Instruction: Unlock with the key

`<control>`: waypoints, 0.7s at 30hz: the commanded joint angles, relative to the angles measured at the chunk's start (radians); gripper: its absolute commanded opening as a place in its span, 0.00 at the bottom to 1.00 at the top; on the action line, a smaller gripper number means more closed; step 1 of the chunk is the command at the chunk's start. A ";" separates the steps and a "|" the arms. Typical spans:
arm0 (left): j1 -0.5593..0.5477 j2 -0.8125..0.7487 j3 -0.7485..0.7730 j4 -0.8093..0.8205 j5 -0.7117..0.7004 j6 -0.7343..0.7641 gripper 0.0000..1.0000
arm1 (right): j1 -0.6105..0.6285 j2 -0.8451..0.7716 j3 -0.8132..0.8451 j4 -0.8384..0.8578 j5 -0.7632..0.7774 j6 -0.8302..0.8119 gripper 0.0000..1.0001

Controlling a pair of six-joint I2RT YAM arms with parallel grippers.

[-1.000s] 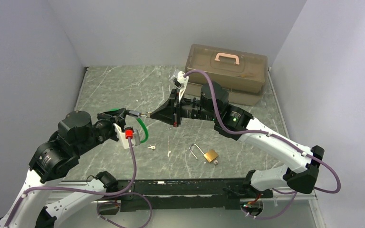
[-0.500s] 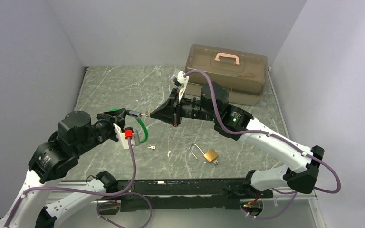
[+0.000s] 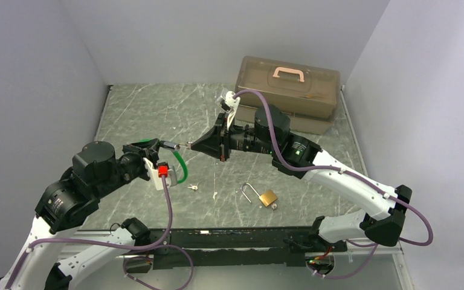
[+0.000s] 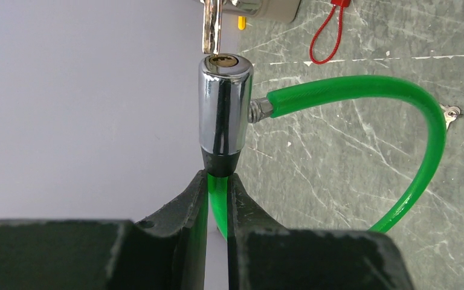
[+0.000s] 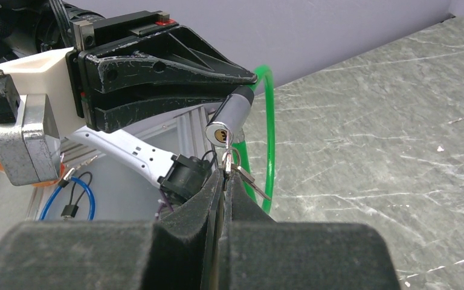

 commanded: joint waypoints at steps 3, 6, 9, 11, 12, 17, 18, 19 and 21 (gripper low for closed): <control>0.006 -0.012 0.052 0.070 0.025 -0.009 0.00 | 0.004 -0.011 -0.008 0.020 0.008 -0.007 0.00; 0.006 -0.013 0.052 0.070 0.026 -0.010 0.00 | 0.003 -0.012 -0.012 0.022 0.003 -0.006 0.00; 0.007 -0.013 0.051 0.072 0.026 -0.012 0.00 | 0.004 -0.011 -0.012 0.020 0.002 -0.006 0.00; 0.006 -0.012 0.048 0.073 0.029 -0.011 0.00 | 0.005 -0.008 -0.010 0.021 -0.002 -0.006 0.00; 0.006 -0.013 0.050 0.074 0.029 -0.012 0.00 | 0.005 -0.007 -0.009 0.020 -0.004 -0.004 0.00; 0.008 -0.009 0.051 0.077 0.020 -0.014 0.00 | 0.015 -0.001 -0.004 0.019 -0.005 -0.010 0.00; 0.007 -0.008 0.048 0.078 0.018 -0.013 0.00 | 0.017 0.001 -0.003 0.018 -0.005 -0.011 0.00; 0.009 -0.008 0.046 0.080 0.016 -0.015 0.00 | 0.021 0.003 -0.001 0.017 -0.005 -0.013 0.00; 0.010 -0.006 0.047 0.076 0.012 -0.014 0.00 | 0.026 0.006 0.001 0.012 0.000 -0.018 0.00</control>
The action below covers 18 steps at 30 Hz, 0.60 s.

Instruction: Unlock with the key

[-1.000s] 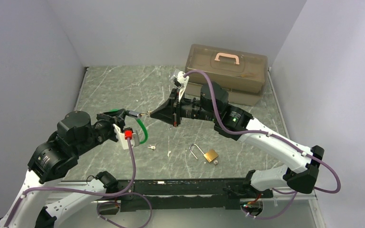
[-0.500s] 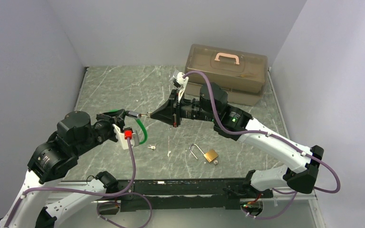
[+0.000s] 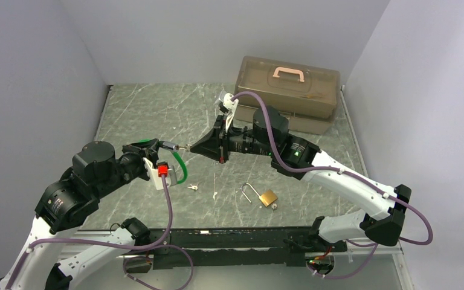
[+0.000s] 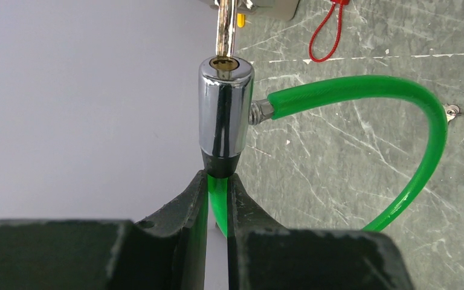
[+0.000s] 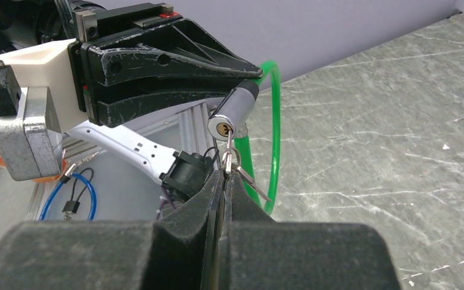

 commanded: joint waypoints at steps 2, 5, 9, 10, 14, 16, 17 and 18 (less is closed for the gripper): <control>0.005 -0.004 0.045 0.085 0.006 -0.010 0.00 | 0.020 0.008 0.011 0.009 0.007 -0.020 0.00; 0.005 0.000 0.046 0.081 0.005 -0.007 0.00 | 0.020 0.005 0.009 0.011 0.018 -0.020 0.00; 0.006 -0.002 0.045 0.074 0.014 -0.006 0.00 | 0.022 0.007 0.015 0.007 0.033 -0.024 0.00; 0.005 -0.002 0.044 0.072 0.013 -0.004 0.00 | 0.023 0.010 0.020 0.002 0.044 -0.025 0.00; 0.006 -0.003 0.040 0.066 0.005 0.004 0.00 | 0.028 0.015 0.031 -0.011 0.071 -0.030 0.00; 0.006 -0.004 0.042 0.067 0.007 0.001 0.00 | 0.031 0.017 0.033 -0.012 0.073 -0.028 0.00; 0.005 -0.003 0.043 0.066 0.011 -0.002 0.00 | 0.033 0.019 0.036 -0.011 0.072 -0.026 0.00; 0.005 -0.003 0.045 0.066 0.015 -0.004 0.00 | 0.033 0.025 0.040 -0.011 0.070 -0.025 0.00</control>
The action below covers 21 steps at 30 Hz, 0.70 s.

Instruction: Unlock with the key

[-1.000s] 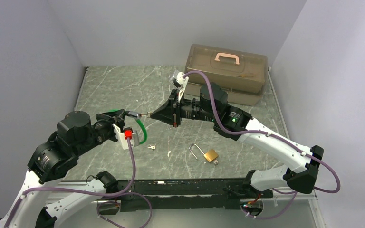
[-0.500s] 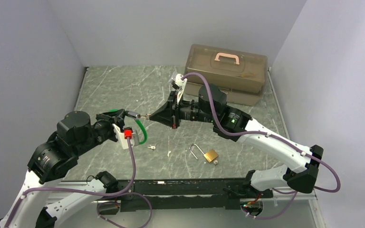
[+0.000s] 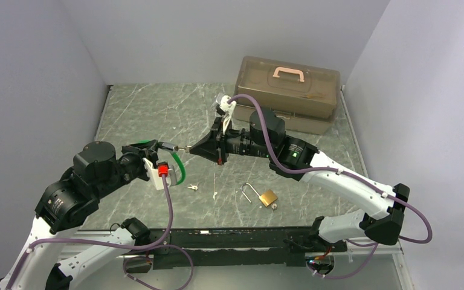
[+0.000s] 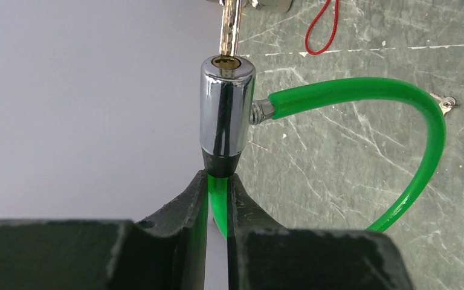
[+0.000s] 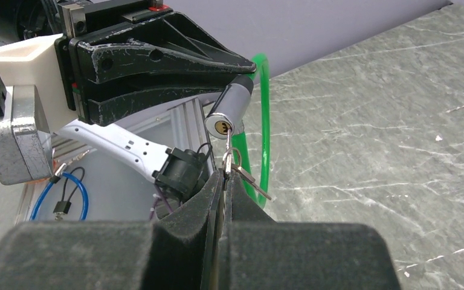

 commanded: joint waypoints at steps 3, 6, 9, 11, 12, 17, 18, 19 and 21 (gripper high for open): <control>0.001 0.000 0.053 0.082 0.031 -0.010 0.00 | 0.018 0.037 0.057 0.003 0.026 -0.010 0.00; 0.000 0.003 0.061 0.078 0.029 -0.009 0.00 | 0.028 0.053 0.072 -0.008 0.041 -0.015 0.00; 0.001 0.005 0.060 0.080 0.018 -0.008 0.00 | 0.037 0.064 0.082 -0.016 0.054 -0.017 0.00; 0.001 0.006 0.057 0.079 0.007 -0.008 0.00 | 0.044 0.067 0.086 -0.020 0.067 -0.020 0.00; 0.000 0.007 0.054 0.074 0.001 -0.003 0.00 | 0.049 0.070 0.090 -0.031 0.078 -0.023 0.00; 0.000 0.011 0.031 0.065 -0.038 0.028 0.00 | 0.065 0.064 0.103 -0.057 0.121 -0.039 0.00; 0.001 0.021 0.031 0.056 -0.054 0.027 0.00 | 0.067 0.062 0.105 -0.058 0.122 -0.039 0.00; 0.001 0.030 0.036 0.047 -0.074 0.019 0.00 | 0.069 0.059 0.105 -0.060 0.124 -0.039 0.00; 0.000 0.042 0.045 0.040 -0.091 0.010 0.00 | 0.074 0.058 0.106 -0.062 0.129 -0.040 0.00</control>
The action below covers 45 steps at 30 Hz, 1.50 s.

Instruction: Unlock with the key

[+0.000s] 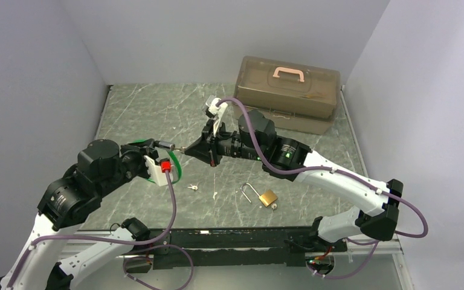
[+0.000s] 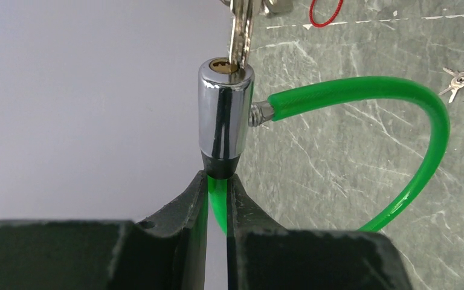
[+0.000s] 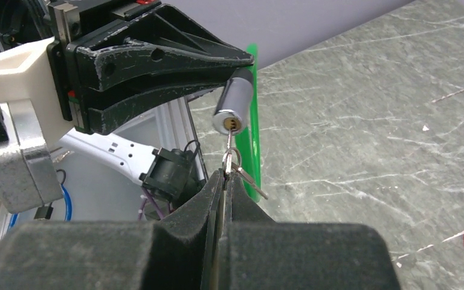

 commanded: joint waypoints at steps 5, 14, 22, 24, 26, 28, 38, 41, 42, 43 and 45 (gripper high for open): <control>-0.005 0.036 0.045 0.071 -0.030 0.021 0.00 | 0.023 0.019 0.060 -0.022 0.029 -0.018 0.00; -0.007 -0.005 0.029 0.056 0.009 0.055 0.00 | 0.021 -0.018 0.057 -0.058 0.100 -0.045 0.00; -0.006 -0.023 0.021 0.057 0.022 0.051 0.00 | 0.016 -0.067 0.028 -0.034 0.087 -0.020 0.00; -0.007 -0.022 0.027 0.055 0.038 0.049 0.00 | 0.014 -0.055 0.032 -0.017 0.070 -0.011 0.00; -0.007 -0.016 0.035 0.048 0.038 0.046 0.00 | 0.014 -0.045 0.036 -0.004 0.053 -0.003 0.00; -0.006 -0.016 0.036 0.043 0.036 0.045 0.00 | 0.014 -0.036 0.039 0.007 0.036 0.005 0.00; -0.006 -0.022 0.033 0.045 0.041 0.042 0.00 | 0.014 -0.013 0.052 0.026 0.021 0.015 0.00; -0.006 -0.023 0.034 0.046 0.043 0.041 0.00 | 0.014 -0.001 0.059 0.026 0.015 0.014 0.00; -0.007 -0.022 0.034 0.047 0.044 0.042 0.00 | 0.014 0.002 0.061 0.027 0.014 0.015 0.00; -0.006 -0.020 0.034 0.046 0.045 0.040 0.00 | 0.014 0.006 0.060 0.029 0.012 0.016 0.00; -0.007 -0.022 0.035 0.045 0.045 0.039 0.00 | 0.014 0.010 0.061 0.031 0.009 0.018 0.00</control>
